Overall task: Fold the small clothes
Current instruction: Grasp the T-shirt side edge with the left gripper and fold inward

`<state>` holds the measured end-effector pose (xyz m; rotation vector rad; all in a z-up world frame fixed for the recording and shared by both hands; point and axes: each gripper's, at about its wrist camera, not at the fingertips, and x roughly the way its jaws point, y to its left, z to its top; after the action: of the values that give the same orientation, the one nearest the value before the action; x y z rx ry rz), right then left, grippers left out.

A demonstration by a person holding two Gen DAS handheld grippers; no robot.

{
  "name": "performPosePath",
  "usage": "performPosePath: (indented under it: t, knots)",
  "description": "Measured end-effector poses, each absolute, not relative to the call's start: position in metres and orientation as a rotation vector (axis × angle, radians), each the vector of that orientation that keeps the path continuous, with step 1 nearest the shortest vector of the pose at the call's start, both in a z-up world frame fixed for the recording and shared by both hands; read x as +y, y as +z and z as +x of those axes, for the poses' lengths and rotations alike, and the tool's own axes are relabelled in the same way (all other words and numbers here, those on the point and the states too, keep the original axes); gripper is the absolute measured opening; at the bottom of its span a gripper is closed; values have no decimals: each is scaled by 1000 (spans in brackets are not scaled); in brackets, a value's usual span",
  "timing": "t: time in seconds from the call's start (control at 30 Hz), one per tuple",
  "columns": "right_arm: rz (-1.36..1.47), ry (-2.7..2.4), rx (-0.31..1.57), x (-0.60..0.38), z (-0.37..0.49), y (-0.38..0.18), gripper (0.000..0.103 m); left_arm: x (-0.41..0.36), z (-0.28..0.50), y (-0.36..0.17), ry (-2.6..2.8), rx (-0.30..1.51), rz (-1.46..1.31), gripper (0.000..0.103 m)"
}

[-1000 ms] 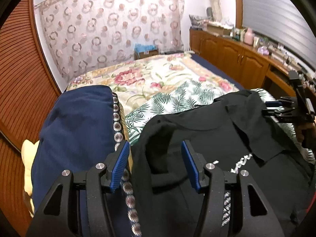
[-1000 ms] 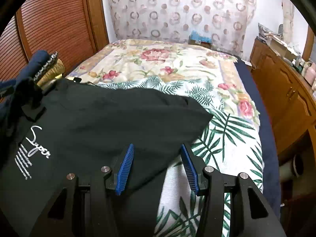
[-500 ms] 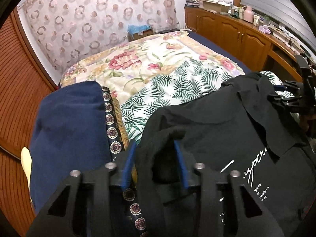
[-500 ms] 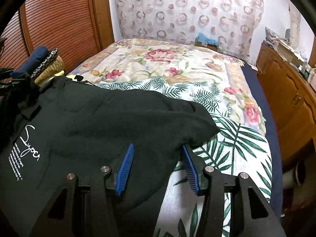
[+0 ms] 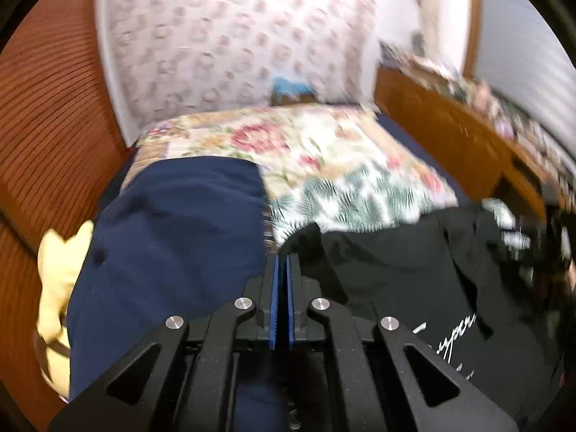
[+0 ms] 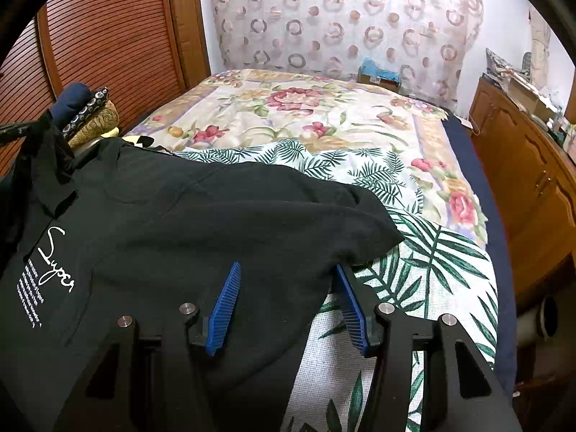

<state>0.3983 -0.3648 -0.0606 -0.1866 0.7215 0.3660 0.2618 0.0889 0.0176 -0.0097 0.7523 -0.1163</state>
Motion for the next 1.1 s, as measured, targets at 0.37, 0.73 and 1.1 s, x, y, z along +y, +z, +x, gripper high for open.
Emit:
performPosePath:
  t: [0.37, 0.73, 1.1]
  knots:
    - [-138, 354, 737, -374, 401, -58, 56, 101, 256, 12, -139, 734, -60, 4]
    - [-153, 338, 732, -370, 400, -51, 56, 51, 252, 25, -309, 769, 93, 44]
    - [-142, 342, 737, -374, 398, -56, 56, -9, 276, -39, -279, 941, 322, 44]
